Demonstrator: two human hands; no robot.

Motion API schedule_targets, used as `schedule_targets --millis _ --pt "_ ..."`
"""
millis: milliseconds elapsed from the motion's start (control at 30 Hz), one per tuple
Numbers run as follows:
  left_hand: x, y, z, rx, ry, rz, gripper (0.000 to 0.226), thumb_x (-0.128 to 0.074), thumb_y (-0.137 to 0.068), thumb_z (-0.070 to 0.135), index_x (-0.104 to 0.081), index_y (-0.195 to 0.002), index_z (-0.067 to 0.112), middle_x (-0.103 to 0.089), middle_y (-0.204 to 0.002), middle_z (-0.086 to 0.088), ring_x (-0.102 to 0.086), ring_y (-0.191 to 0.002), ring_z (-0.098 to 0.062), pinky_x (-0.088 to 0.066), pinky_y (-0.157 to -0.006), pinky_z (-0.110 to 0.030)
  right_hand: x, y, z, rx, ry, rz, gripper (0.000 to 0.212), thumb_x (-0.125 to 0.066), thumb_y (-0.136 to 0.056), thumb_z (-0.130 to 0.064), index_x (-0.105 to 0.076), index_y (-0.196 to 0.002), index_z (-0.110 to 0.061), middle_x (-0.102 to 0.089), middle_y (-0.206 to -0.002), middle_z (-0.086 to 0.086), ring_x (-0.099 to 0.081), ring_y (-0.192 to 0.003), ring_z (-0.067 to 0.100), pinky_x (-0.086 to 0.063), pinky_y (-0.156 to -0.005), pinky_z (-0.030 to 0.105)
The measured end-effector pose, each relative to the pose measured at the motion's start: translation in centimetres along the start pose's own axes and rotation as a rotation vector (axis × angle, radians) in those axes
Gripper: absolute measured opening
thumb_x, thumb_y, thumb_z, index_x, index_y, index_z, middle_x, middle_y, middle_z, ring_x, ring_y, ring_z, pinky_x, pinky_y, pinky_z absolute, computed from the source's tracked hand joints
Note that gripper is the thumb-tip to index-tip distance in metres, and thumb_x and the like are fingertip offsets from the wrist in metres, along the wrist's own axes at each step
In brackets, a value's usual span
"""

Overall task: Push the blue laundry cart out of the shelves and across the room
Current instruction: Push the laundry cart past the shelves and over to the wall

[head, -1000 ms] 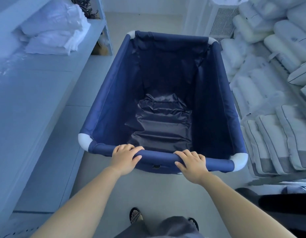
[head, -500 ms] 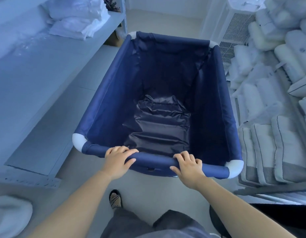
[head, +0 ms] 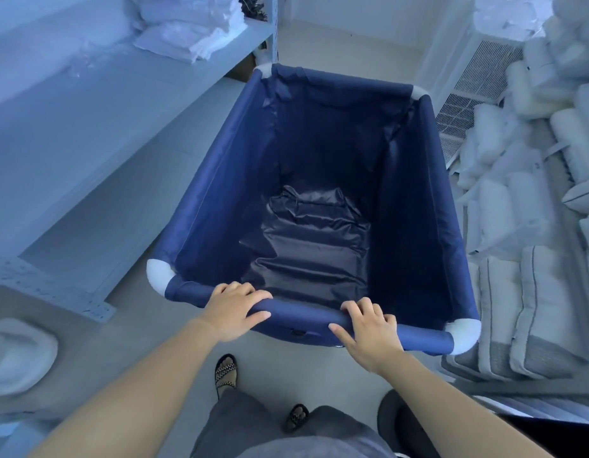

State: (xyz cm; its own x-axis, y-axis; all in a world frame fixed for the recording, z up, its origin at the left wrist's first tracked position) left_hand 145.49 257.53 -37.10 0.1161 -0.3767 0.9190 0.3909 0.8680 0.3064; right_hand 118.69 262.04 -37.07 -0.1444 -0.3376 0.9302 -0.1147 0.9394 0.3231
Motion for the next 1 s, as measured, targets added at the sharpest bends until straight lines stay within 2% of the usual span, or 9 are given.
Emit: schedule_targets --millis 133,200,300,400,567,800,1000 --pt "0.0 -0.5 1.0 -0.181 -0.117 -0.045 0.044 -0.037 -0.091 0.056 -0.046 -0.124 0.029 -0.057 -0.113 0.006 -0.049 -0.104 -0.018 -0.044 -0.086 -0.034 -0.3 -0.8 -1.0 0.134 0.037 0.009 0.053 -0.026 -0.089 -0.065 -0.045 -0.115 -0.023 -0.045 -0.109 -0.003 -0.046 -0.1 0.02 -0.037 -0.082 0.033" --pt "-0.1 -0.9 1.5 -0.237 -0.163 -0.075 0.045 -0.036 -0.091 0.057 -0.049 -0.12 0.025 -0.056 -0.109 0.005 -0.05 -0.1 -0.018 -0.047 -0.08 -0.035 -0.3 -1.4 -1.1 0.184 0.058 -0.004 0.055 -0.025 -0.089 -0.065 -0.048 -0.109 -0.018 -0.047 -0.105 -0.002 -0.047 -0.096 0.021 -0.038 -0.077 0.032" --pt "-0.5 -1.5 1.7 -0.284 -0.193 -0.12 0.046 -0.034 -0.09 0.058 -0.049 -0.115 0.022 -0.055 -0.102 0.003 -0.05 -0.094 -0.018 -0.047 -0.071 -0.034 -0.6 -1.7 -0.6 0.233 0.093 -0.003 0.059 -0.019 -0.087 -0.067 -0.049 -0.101 -0.017 -0.049 -0.098 -0.002 -0.049 -0.09 0.021 -0.035 -0.068 0.031" --pt "-1.0 -2.1 1.5 -0.294 -0.206 -0.132 0.047 -0.032 -0.09 0.059 -0.048 -0.114 0.021 -0.055 -0.101 0.003 -0.05 -0.092 -0.018 -0.044 -0.07 -0.033 -0.8 -1.9 -0.1 0.246 0.082 0.016 0.063 -0.016 -0.084 -0.068 -0.05 -0.097 -0.017 -0.05 -0.094 -0.001 -0.049 -0.086 0.022 -0.034 -0.066 0.031" --pt "-0.5 -2.9 1.5 -0.261 -0.198 -0.041 0.042 -0.036 -0.088 0.058 -0.051 -0.103 0.022 -0.056 -0.094 0.004 -0.052 -0.086 -0.019 -0.041 -0.062 -0.033 -0.3 -3.3 0.3 0.275 0.062 0.032 0.055 -0.03 -0.089 -0.063 -0.052 -0.096 -0.014 -0.053 -0.095 0.003 -0.05 -0.085 0.025 -0.037 -0.066 0.035" --pt "0.9 -5.8 1.0 -0.232 -0.168 -0.003 0.04 -0.036 -0.087 0.06 -0.05 -0.104 0.026 -0.055 -0.093 0.008 -0.052 -0.087 -0.017 -0.035 -0.06 -0.028 0.9 -6.5 1.0 0.256 0.07 0.054 0.059 -0.024 -0.086 -0.066 -0.052 -0.094 -0.015 -0.053 -0.093 0.001 -0.051 -0.084 0.023 -0.034 -0.064 0.032" --pt "2.4 -10.1 0.2 -0.258 -0.146 -0.031 0.04 -0.035 -0.087 0.06 -0.048 -0.104 0.027 -0.055 -0.095 0.008 -0.053 -0.09 -0.017 -0.043 -0.066 -0.033 2.5 -10.5 2.2 0.24 0.081 0.044 0.054 -0.03 -0.088 -0.064 -0.052 -0.094 -0.015 -0.053 -0.093 0.001 -0.051 -0.083 0.023 -0.035 -0.064 0.031"
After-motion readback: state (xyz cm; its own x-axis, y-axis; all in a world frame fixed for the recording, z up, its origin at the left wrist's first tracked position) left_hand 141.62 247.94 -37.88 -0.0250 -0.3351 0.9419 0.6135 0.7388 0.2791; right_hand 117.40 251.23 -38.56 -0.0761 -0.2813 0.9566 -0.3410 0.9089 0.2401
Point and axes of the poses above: each hand's wrist, its own y-axis away from the middle knuckle, its own x-axis out of the back of the hand, z = x × y, the point moved 3 cm from there along -y, towards the middle knuckle
